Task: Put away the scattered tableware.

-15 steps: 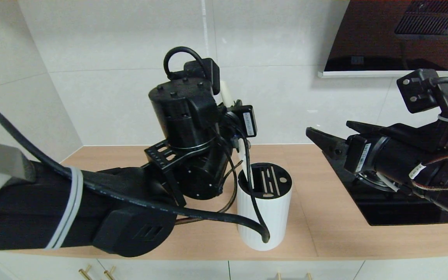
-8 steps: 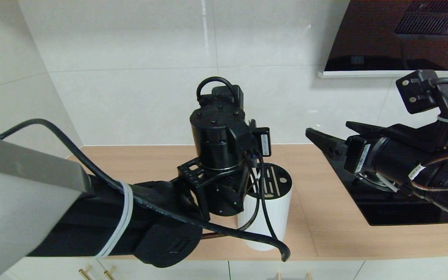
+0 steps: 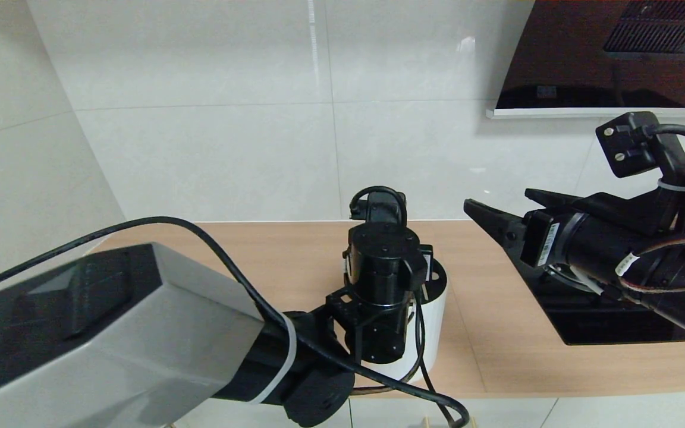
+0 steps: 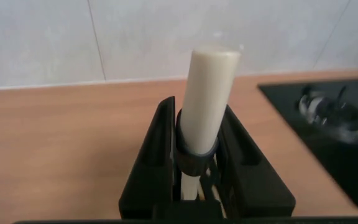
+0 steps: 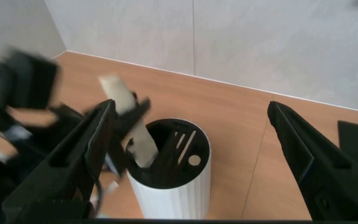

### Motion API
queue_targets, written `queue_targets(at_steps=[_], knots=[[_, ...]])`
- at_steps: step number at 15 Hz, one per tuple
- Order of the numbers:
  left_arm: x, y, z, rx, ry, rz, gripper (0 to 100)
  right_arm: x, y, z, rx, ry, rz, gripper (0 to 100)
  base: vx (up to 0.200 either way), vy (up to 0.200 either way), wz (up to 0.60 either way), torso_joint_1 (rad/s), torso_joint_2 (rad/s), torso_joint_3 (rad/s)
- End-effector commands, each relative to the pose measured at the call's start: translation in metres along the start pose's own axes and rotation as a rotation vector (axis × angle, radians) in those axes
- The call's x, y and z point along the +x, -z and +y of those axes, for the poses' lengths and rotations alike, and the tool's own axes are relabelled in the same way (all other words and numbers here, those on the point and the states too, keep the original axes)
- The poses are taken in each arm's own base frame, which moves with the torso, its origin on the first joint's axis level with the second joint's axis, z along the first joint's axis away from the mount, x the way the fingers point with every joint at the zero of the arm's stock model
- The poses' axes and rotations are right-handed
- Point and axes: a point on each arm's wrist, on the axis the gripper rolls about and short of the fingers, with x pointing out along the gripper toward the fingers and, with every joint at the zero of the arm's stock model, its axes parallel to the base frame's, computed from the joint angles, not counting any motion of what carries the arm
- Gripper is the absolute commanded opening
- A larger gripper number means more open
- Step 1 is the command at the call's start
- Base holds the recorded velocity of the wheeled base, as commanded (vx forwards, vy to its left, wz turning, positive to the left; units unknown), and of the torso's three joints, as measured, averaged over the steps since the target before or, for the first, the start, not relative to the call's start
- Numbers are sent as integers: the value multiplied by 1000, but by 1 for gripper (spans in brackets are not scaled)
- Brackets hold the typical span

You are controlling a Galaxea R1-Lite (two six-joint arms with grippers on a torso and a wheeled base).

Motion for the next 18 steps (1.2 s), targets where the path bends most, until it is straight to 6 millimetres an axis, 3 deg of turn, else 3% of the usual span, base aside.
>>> queue_targets(at_steps=[1, 5, 6, 11, 15, 16, 18], knots=[[5, 20, -2, 30, -3, 36, 0, 2, 3, 0, -1, 0, 10, 100, 0, 0, 0, 0, 0, 0], [6, 24, -2, 32, -17, 40, 0, 3, 3, 1, -3, 0, 10, 100, 0, 0, 0, 0, 0, 0], [6, 24, -2, 31, -17, 38, 100, 3, 3, 1, -1, 0, 10, 100, 0, 0, 0, 0, 0, 0], [2, 10, -1, 3, -15, 9, 100, 4, 5, 1, -3, 1, 18, 100, 0, 0, 0, 0, 0, 0], [-26, -50, 19, -79, 0, -87, 100, 3, 5, 1, -2, 1, 15, 100, 0, 0, 0, 0, 0, 0], [-37, -68, 29, -100, 8, -113, 100, 3, 3, 1, -1, 0, 10, 100, 0, 0, 0, 0, 0, 0], [-74, -114, 72, -150, 42, -190, 100, -2, -3, -4, 4, 16, -13, 100, 0, 0, 0, 0, 0, 0]])
